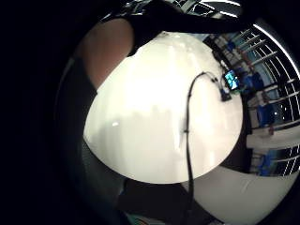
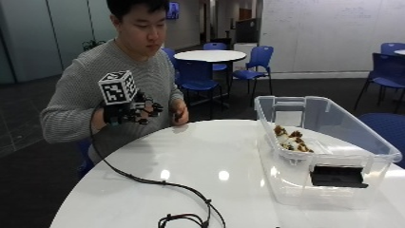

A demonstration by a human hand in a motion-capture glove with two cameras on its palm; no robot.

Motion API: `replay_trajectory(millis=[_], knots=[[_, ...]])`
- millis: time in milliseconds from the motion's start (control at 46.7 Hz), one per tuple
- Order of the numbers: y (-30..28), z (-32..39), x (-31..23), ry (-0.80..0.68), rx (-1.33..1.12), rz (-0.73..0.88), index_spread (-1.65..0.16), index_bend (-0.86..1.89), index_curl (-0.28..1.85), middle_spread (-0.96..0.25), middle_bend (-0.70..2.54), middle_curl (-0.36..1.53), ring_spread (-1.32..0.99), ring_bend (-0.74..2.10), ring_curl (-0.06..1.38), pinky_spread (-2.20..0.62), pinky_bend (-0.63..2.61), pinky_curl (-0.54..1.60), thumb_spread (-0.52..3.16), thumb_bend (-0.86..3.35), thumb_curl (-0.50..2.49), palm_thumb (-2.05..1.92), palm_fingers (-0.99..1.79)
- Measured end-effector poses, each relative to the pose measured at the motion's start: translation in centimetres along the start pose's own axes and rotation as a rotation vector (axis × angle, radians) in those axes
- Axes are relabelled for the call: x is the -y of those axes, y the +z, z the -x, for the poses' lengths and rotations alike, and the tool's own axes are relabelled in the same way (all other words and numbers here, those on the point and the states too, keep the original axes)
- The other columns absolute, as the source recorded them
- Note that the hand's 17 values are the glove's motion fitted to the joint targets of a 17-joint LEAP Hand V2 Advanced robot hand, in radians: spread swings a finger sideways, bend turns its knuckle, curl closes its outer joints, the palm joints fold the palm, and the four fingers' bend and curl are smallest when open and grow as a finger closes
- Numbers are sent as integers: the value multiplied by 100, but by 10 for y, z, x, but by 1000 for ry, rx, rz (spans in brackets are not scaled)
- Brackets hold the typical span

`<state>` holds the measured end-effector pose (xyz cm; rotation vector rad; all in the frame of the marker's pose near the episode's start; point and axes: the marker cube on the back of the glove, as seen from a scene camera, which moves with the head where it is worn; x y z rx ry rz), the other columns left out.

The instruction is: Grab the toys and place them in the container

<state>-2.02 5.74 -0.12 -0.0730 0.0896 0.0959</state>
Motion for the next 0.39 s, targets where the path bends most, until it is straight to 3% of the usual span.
replay_trajectory(millis=[385], knots=[[11,-12,1,60,-39,7,-42,20,48,-20,17,33,-12,17,28,6,56,32,134,-3,20,-5,-5]])
